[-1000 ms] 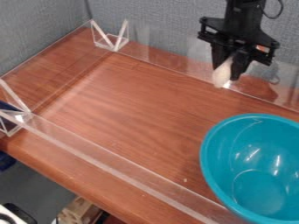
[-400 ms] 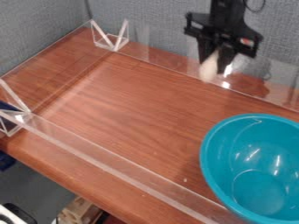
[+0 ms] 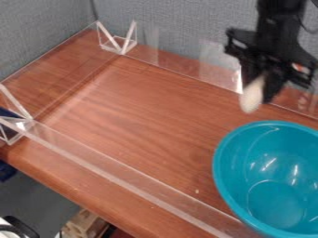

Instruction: Put the mushroom in the blue bowl

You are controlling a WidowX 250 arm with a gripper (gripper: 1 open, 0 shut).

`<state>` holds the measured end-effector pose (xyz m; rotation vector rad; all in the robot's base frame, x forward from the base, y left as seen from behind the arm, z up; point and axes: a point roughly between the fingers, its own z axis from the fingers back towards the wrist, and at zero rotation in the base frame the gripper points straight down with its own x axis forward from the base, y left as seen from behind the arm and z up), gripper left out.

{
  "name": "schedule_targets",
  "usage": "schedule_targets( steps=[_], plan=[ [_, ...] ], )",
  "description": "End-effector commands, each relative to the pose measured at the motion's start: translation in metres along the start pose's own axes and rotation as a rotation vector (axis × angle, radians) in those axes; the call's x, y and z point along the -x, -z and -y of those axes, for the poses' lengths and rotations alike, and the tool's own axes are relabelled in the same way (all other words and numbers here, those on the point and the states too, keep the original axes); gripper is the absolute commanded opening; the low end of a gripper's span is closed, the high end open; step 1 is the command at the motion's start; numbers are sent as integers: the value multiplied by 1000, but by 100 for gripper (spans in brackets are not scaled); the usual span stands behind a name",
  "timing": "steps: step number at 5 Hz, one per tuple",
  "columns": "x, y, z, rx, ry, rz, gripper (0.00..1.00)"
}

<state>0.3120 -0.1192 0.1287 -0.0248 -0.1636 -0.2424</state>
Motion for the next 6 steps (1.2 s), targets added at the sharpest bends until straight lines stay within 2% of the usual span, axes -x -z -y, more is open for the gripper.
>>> schedule_targets(
  steps=[1, 2, 3, 4, 6],
  plan=[
    [12, -26, 19, 26, 31, 74, 0],
    [23, -34, 15, 23, 26, 85, 0],
    [33, -52, 5, 13, 10, 114, 0],
    [44, -60, 4, 10, 4, 122, 0],
    [45, -35, 16, 23, 36, 101, 0]
  ],
)
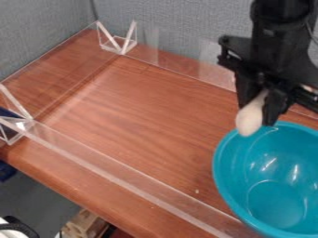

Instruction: Put the mushroom in the blue bowl

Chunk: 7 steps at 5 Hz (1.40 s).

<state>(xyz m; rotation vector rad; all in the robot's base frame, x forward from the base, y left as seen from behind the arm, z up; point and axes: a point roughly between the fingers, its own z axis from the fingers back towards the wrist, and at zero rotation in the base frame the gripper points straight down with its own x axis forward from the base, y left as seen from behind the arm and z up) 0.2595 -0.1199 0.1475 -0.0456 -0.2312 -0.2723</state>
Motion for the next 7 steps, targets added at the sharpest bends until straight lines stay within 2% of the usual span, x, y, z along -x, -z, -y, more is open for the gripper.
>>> schedule_targets(
  steps=[1, 2, 3, 5, 7],
  plan=[
    [1, -2, 10, 11, 27, 27, 0],
    [4, -8, 6, 0, 25, 36, 0],
    [7, -6, 9, 0, 38, 40, 0],
    [13, 9, 20, 10, 66, 36, 0],
    [14, 14, 21, 6, 66, 69, 0]
  ],
)
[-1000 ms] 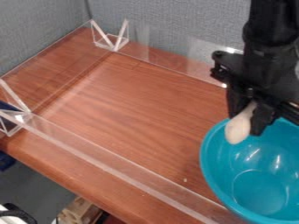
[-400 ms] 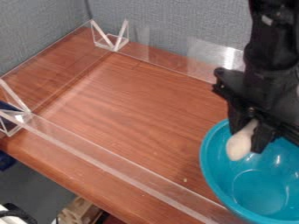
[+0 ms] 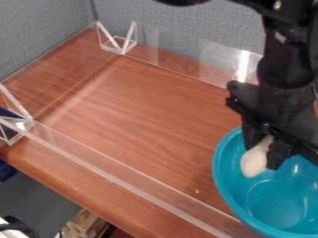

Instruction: Put the mushroom in the blue bowl

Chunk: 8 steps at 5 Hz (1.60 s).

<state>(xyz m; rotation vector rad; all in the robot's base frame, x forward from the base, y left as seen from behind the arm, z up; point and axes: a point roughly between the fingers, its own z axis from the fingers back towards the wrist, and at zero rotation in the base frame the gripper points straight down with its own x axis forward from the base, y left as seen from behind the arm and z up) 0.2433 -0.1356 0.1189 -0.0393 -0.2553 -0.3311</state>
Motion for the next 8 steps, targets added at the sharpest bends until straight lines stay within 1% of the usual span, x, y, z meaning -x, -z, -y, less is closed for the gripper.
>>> schedule_targets(
  steps=[1, 3, 4, 5, 7, 8],
  plan=[
    [-6, -4, 2, 7, 6, 56, 0],
    [-10, 11, 2, 15, 4, 72, 0],
    [-11, 23, 3, 28, 5, 78, 0],
    [-12, 30, 8, 39, 8, 72, 0],
    [-12, 49, 19, 61, 24, 61, 0],
    [-12, 55, 21, 64, 25, 63, 0]
  ],
)
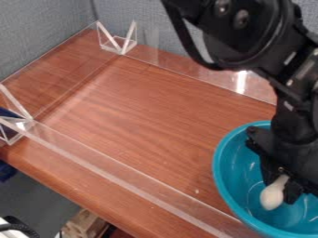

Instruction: Put the mushroom in the blue bowl

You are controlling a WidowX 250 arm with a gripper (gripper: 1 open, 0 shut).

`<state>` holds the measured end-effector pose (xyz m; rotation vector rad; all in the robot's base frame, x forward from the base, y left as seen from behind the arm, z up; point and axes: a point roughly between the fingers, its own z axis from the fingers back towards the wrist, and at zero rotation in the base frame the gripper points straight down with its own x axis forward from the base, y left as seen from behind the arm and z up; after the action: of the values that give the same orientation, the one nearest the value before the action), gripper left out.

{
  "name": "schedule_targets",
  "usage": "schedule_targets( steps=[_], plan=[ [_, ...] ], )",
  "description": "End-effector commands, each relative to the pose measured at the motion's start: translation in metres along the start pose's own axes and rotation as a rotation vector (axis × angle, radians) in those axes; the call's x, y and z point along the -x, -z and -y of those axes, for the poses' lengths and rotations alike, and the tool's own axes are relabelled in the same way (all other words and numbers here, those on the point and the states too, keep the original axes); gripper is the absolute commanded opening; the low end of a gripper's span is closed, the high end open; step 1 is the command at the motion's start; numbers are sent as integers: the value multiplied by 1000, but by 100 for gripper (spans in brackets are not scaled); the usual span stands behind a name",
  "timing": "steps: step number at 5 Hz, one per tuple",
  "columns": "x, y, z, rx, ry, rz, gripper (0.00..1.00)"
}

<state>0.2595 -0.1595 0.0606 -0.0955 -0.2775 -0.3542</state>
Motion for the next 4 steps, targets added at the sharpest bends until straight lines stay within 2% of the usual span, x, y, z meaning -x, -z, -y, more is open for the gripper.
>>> schedule_targets(
  steps=[1, 2, 4],
  plan=[
    [-6, -1, 5, 15, 13, 31, 100],
    [-6, 0, 5, 14, 6, 34, 100],
    [-12, -26, -1, -15, -11, 83, 100]
  ],
)
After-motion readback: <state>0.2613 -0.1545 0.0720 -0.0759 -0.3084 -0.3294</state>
